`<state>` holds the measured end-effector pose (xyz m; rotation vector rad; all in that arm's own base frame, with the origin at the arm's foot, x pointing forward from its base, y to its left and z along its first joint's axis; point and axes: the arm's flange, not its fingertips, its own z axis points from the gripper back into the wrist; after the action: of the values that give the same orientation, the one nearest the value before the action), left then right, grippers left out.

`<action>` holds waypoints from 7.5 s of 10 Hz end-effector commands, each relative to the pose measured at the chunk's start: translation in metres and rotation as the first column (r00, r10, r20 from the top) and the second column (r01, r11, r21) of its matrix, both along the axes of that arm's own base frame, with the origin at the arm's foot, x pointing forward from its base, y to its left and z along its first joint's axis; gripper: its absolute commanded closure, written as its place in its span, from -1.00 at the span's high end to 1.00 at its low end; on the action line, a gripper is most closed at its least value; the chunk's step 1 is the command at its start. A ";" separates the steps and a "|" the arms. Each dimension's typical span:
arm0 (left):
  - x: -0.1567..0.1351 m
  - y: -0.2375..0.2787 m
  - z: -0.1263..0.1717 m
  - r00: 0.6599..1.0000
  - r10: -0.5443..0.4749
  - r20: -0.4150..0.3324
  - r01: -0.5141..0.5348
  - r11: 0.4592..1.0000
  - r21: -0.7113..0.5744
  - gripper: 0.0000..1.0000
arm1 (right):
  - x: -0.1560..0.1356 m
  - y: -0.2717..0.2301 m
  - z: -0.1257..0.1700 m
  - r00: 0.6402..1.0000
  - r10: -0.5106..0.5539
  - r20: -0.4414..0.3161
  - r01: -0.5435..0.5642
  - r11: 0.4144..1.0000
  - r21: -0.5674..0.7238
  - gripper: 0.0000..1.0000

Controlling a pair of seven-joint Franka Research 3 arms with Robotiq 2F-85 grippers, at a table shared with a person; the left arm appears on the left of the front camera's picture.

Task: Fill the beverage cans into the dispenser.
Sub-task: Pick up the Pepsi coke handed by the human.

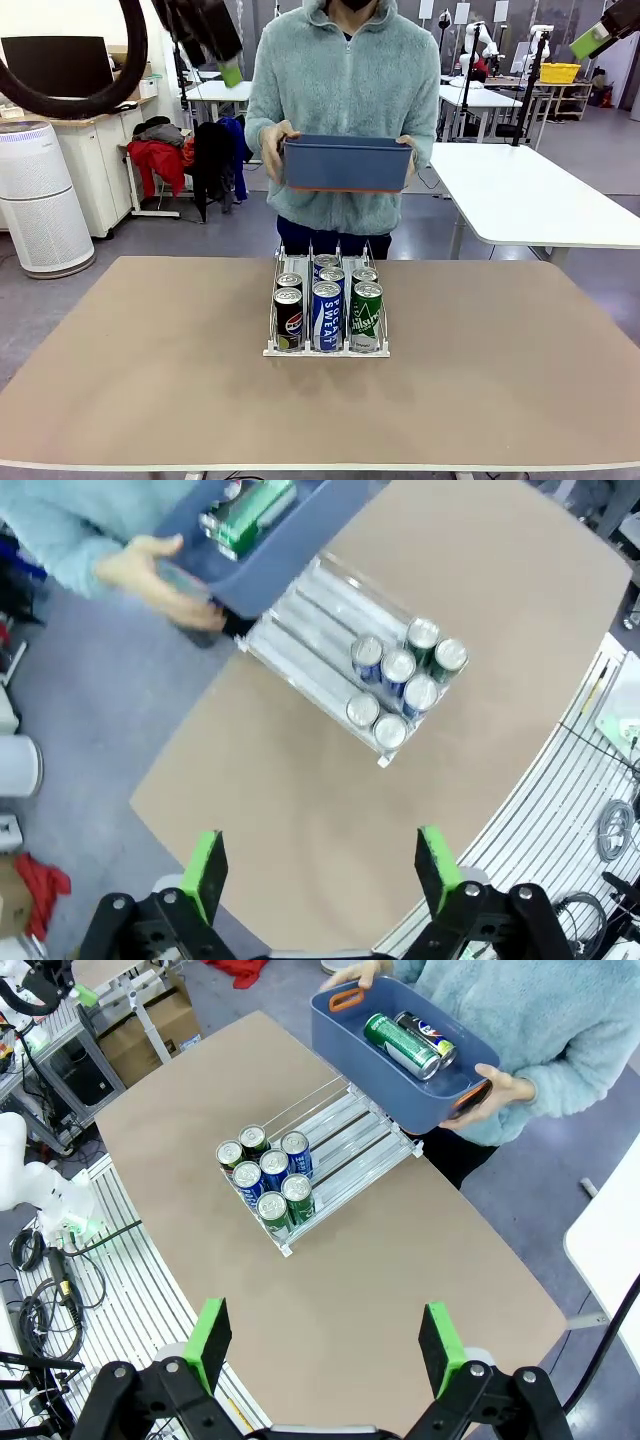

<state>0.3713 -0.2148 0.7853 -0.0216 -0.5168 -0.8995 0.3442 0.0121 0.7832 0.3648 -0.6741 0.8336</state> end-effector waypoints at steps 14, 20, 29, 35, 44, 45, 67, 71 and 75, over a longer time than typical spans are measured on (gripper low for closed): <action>-0.021 0.025 0.036 0.996 -0.004 0.089 0.012 0.996 -0.083 1.00 | 0.000 0.000 -0.001 1.000 0.004 -0.003 -0.004 1.000 0.001 1.00; -0.021 0.025 0.036 0.996 -0.004 0.089 0.012 0.996 -0.083 1.00 | 0.000 0.000 -0.001 1.000 0.004 -0.003 -0.004 1.000 0.001 1.00; -0.021 0.025 0.036 0.996 -0.004 0.089 0.012 0.996 -0.083 1.00 | 0.000 0.000 -0.001 1.000 0.004 -0.003 -0.004 1.000 0.001 1.00; -0.021 0.025 0.036 0.996 -0.004 0.089 0.012 0.996 -0.083 1.00 | 0.000 0.000 -0.001 1.000 0.004 -0.003 -0.004 1.000 0.001 1.00; -0.020 0.023 0.036 0.995 -0.003 0.102 0.012 0.996 -0.086 1.00 | 0.000 0.000 -0.001 1.000 0.004 -0.003 -0.004 1.000 0.001 1.00; -0.020 0.027 0.025 0.992 0.038 0.118 -0.031 0.998 -0.054 1.00 | 0.000 0.000 -0.001 1.000 0.004 -0.003 -0.004 1.000 0.001 1.00; 0.019 0.076 -0.097 0.977 0.154 0.147 -0.108 0.954 -0.279 1.00 | 0.000 0.000 -0.001 1.000 0.004 -0.003 -0.004 1.000 0.001 1.00; 0.029 0.078 -0.118 0.985 0.108 0.138 -0.064 0.955 -0.290 1.00 | 0.000 0.000 -0.001 1.000 0.004 -0.003 -0.004 1.000 0.001 1.00; 0.043 0.081 -0.135 0.987 0.088 0.134 -0.044 0.951 -0.305 1.00 | 0.000 0.000 -0.001 1.000 0.004 -0.003 -0.004 1.000 0.001 1.00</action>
<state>0.4105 -0.1377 0.6581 -0.1757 -0.7667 -0.7279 0.3442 0.0120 0.7833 0.3645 -0.6743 0.8332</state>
